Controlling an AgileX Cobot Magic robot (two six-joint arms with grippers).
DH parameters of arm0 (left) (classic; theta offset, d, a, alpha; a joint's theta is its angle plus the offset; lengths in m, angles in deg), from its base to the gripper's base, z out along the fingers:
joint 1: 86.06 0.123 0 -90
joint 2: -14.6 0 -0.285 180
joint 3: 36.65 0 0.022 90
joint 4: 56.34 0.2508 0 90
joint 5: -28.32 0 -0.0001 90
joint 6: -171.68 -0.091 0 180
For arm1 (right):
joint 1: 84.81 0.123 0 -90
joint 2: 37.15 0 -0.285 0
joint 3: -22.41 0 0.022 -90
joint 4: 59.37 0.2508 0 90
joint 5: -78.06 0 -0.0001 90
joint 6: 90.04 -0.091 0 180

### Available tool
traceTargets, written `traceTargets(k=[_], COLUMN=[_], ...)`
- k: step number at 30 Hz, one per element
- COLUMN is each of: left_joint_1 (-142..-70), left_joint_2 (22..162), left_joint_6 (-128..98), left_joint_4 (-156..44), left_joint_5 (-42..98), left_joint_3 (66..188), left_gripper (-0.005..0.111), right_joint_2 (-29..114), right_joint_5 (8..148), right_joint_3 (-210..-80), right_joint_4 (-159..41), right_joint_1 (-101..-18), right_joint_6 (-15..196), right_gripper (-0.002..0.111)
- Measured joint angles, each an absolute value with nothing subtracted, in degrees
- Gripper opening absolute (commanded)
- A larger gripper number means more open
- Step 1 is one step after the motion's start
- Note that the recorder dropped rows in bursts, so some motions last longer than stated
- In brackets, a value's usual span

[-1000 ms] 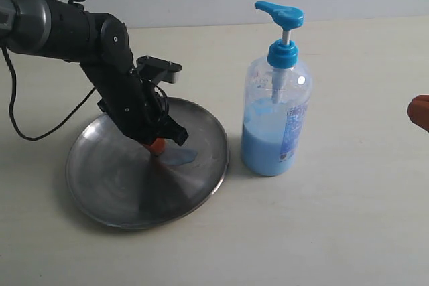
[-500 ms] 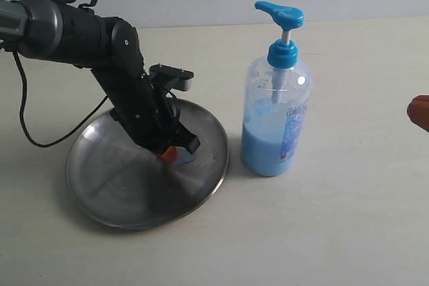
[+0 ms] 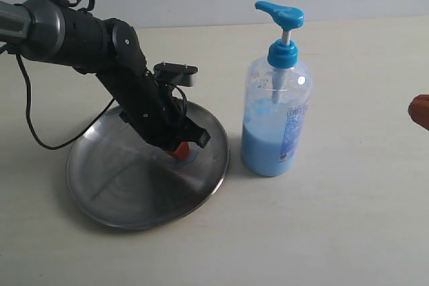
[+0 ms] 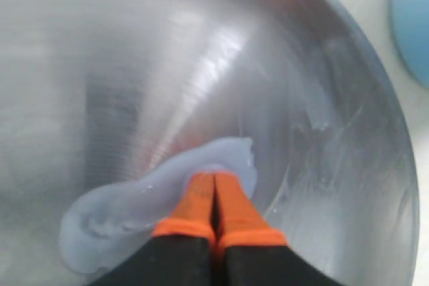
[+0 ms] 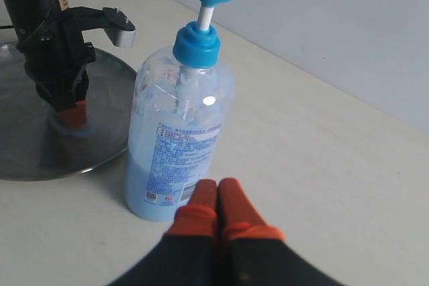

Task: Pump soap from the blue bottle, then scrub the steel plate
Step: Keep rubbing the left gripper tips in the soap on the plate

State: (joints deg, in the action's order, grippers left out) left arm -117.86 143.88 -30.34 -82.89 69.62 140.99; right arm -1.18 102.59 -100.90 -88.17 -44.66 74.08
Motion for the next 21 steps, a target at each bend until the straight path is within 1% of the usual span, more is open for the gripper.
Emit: traceTargets(k=[8, 16, 21], left_joint_1=[-117.7, -113.7, -112.6], left_joint_2=[144.0, 144.0, 144.0], left_joint_6=[-30.2, -29.3, -29.2], left_joint_4=[-81.5, -80.3, -79.9], left_joint_5=[68.5, 68.3, 68.3], left_joint_3=[141.0, 141.1, 141.1], left_gripper=[0.000, 0.000, 0.000], right_joint_2=[-1.2, -1.2, -1.2], right_joint_5=[102.6, 102.6, 102.6], right_joint_3=[-100.9, -100.9, -100.9], right_joint_4=[-88.2, -88.2, -88.2], right_joint_1=[-44.7, -44.7, -44.7], right_joint_6=[74.1, 74.1, 74.1], right_gripper=[0.000, 0.000, 0.000])
